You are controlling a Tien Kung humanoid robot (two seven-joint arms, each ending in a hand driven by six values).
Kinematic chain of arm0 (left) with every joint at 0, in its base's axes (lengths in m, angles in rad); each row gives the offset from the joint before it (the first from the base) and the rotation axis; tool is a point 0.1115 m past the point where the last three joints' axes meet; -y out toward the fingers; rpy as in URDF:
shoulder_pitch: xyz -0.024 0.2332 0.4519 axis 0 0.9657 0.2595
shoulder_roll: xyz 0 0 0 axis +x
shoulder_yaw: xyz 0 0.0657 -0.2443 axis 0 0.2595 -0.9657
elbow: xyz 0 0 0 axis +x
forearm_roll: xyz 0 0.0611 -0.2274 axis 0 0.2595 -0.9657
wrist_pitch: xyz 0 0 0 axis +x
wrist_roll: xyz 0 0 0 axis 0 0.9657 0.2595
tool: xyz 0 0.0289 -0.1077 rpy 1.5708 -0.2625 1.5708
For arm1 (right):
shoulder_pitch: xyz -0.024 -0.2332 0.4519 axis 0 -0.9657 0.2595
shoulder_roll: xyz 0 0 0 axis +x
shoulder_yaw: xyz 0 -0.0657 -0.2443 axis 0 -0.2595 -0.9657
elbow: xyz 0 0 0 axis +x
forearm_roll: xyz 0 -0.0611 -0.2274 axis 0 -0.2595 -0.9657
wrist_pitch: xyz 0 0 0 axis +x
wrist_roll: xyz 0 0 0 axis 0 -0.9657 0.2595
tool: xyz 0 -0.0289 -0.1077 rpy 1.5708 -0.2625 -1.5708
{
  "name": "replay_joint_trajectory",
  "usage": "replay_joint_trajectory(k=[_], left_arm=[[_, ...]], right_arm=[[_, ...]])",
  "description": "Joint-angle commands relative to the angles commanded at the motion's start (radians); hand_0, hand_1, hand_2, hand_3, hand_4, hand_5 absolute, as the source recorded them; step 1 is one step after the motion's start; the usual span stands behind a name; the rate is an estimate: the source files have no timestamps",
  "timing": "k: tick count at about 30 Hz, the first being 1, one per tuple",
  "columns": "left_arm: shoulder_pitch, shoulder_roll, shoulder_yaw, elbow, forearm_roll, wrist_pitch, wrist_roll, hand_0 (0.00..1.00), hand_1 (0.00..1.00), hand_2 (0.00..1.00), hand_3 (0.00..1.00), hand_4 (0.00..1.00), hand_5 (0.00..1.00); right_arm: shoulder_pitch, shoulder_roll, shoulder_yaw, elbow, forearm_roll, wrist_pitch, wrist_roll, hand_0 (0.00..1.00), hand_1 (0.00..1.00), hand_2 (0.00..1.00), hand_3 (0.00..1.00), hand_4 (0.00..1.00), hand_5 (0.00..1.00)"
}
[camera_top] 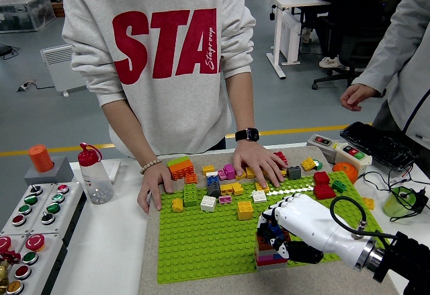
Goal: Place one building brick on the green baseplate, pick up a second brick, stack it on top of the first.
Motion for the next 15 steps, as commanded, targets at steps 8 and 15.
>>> replay_joint_trajectory(k=[8, 15], left_arm=[[-0.001, 0.0, 0.001, 0.0, 0.001, 0.0, 0.0, 0.664, 0.682, 0.697, 0.575, 0.297, 0.998], [0.0, 0.0, 0.0, 0.0, 0.002, 0.0, 0.001, 0.664, 0.681, 0.697, 0.574, 0.297, 0.998]], right_arm=[[-0.003, 0.003, 0.002, -0.021, 0.003, 0.0, 0.0, 0.481, 0.499, 0.533, 0.522, 0.284, 0.21], [-0.005, 0.003, 0.0, -0.024, 0.007, 0.002, -0.002, 0.482, 0.499, 0.533, 0.522, 0.284, 0.21]])
